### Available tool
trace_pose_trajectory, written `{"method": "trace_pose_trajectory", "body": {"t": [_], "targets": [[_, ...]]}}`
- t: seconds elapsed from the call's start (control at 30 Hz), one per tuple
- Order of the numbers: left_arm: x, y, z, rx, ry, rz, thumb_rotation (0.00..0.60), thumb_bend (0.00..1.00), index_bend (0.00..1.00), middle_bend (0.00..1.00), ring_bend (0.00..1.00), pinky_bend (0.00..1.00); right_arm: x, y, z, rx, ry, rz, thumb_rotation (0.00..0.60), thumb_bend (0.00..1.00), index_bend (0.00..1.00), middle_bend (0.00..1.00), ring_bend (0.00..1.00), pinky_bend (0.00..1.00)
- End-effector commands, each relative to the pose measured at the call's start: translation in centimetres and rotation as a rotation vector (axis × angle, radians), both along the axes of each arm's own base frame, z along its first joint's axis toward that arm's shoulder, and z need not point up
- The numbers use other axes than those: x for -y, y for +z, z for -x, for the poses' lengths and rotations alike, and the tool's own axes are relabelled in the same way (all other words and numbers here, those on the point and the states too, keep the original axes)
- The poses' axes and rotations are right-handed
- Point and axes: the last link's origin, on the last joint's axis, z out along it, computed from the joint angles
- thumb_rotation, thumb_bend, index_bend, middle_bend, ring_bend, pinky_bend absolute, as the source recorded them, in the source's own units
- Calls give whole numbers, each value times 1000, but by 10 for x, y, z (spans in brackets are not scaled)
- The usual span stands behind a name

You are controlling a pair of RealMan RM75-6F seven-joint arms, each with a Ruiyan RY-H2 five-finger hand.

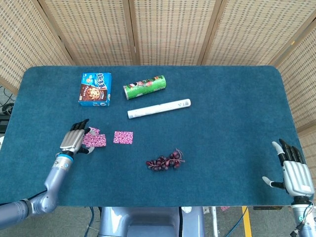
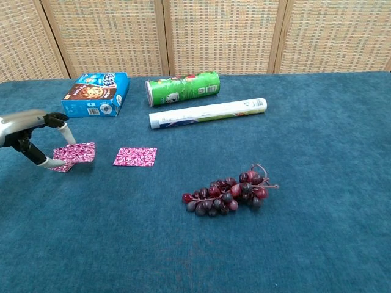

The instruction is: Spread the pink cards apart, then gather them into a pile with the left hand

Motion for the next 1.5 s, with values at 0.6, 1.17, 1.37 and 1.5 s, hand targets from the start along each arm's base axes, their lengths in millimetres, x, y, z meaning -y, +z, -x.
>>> {"method": "trace_pose_trajectory", "body": {"t": [0.6,1.17,1.37,1.5], "targets": [[-41,21,-22,214,463,-138,600,318,709,0,0,0,1,0,0,7,-4,-6,600,131,68,0,0,0],[-40,6,-44,145,669,-88,600,320,708,0,0,0,0,0,0,25,-2,-11,600,129,68,0,0,0],[-42,-1,-41,178,712,-119,600,319,709,0,0,0,0,0,0,30,-5,-8,600,129,68,0,0,0],[-41,-2,-39,168,726,-130,600,318,708,0,0,0,1,0,1,34,-6,-13,600,131,68,0,0,0]]}}
